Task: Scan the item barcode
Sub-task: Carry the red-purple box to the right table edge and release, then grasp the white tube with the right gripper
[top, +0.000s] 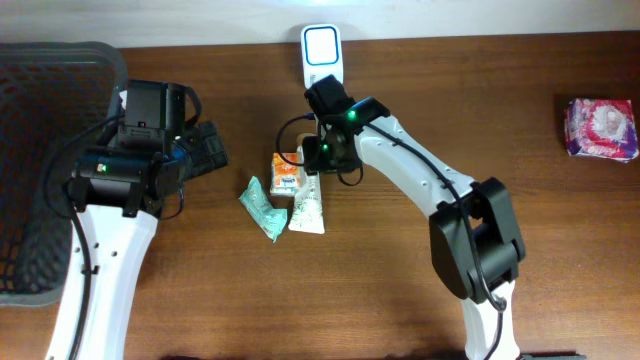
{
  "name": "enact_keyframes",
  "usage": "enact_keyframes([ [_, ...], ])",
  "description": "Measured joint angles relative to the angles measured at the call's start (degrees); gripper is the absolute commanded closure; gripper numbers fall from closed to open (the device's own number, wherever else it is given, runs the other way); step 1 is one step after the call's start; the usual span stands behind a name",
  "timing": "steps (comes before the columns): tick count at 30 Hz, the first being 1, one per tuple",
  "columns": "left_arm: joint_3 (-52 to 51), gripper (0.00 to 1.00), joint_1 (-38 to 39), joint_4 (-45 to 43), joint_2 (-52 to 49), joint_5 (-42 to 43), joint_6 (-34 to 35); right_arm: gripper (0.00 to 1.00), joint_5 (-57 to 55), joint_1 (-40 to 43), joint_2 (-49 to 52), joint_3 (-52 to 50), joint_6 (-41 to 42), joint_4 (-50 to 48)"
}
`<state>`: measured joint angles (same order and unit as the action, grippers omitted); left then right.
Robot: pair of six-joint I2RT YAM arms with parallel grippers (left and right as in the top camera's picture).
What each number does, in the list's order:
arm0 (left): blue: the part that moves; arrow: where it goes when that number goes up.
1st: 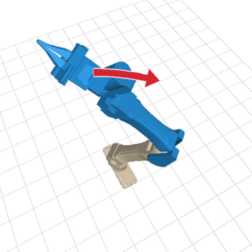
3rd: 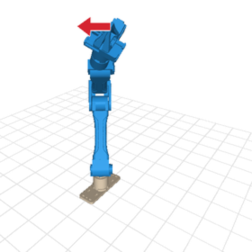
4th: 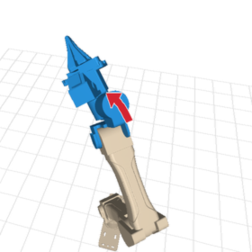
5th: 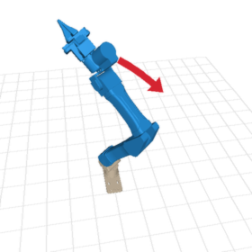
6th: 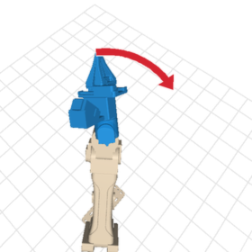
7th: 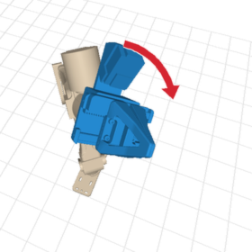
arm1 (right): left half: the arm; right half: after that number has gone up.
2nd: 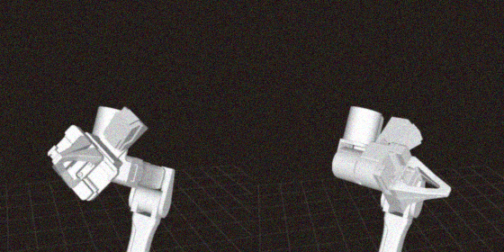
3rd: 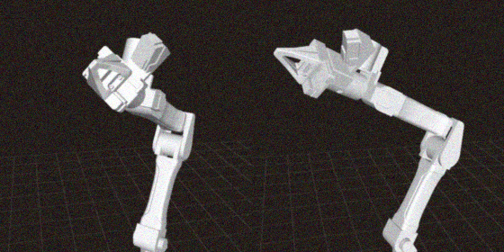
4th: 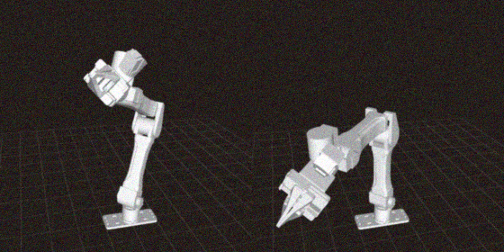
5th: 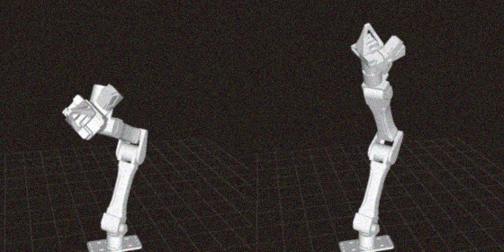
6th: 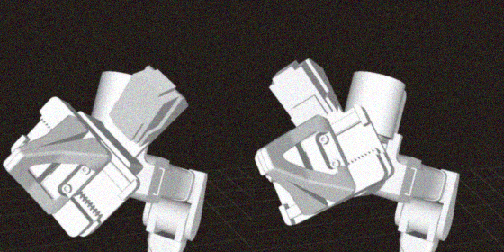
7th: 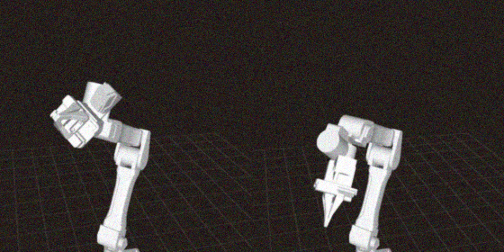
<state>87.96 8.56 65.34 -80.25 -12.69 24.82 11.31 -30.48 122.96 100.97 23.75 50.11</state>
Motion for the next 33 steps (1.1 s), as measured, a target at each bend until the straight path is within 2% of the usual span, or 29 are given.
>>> enact_keyframes([
  [1,0.0,0.01,0.0,0.0,0.0,0.0,0.0,0.62,-0.3,0.0,1.6,-1.2,0.3,-0.1],
  [4,0.0,0.01,0.0,0.0,0.0,0.0,0.0,0.62,-0.3,-0.1,2.9,-3.2,0.5,-1.5],
  [7,0.0,0.01,0.0,0.0,0.0,0.0,0.0,0.68,-0.9,-0.4,2.9,-3.7,0.5,-1.9],
  [9,0.0,0.01,0.0,0.0,0.0,0.0,0.0,0.72,-6.3,-0.2,3.0,-3.7,0.7,3.5],
  [11,0.0,0.01,0.0,0.0,0.0,0.0,0.0,0.72,-10.4,1.4,2.9,-3.4,1.8,8.5],
  [12,0.0,0.01,0.0,0.0,0.0,0.0,0.0,0.67,-12.5,3.9,2.9,-3.1,2.4,11.5],
  [14,0.0,0.01,0.0,0.0,0.0,0.0,0.0,0.48,-15.4,7.6,3.2,-0.5,0.2,16.8],
  [15,0.0,0.01,0.0,0.0,0.0,0.0,0.0,0.28,-16.5,8.0,3.5,2.4,-2.2,19.3],
  [17,0.0,0.01,0.0,0.0,0.0,0.0,0.0,0.19,-17.2,5.4,3.6,4.2,-3.5,20.0],
  [19,0.0,0.01,0.0,0.0,0.0,0.0,0.0,0.19,-21.2,0.7,3.6,4.2,-2.3,20.2],
  [23,0.0,0.01,0.0,0.0,0.0,0.0,0.0,0.19,-36.9,-8.4,3.7,2.6,6.5,17.8],
  [25,0.0,0.01,0.0,0.0,0.0,0.0,0.0,0.19,-42.8,-9.4,3.8,-1.0,9.6,15.4],
  [28,0.0,0.01,0.0,0.1,0.0,0.0,0.0,0.19,-45.2,-8.5,3.8,-5.0,10.7,10.1],
  [29,0.0,0.01,0.0,0.0,0.0,0.0,0.0,0.22,-45.7,-8.3,3.8,-6.4,10.8,9.0],
  [31,0.0,0.01,0.0,0.1,0.0,0.0,0.0,0.33,-47.5,-8.3,3.7,-10.2,10.6,4.7],
  [33,0.0,0.01,0.0,0.1,0.0,0.0,0.0,0.53,-49.9,-8.3,3.4,-12.7,9.4,-0.1],
])
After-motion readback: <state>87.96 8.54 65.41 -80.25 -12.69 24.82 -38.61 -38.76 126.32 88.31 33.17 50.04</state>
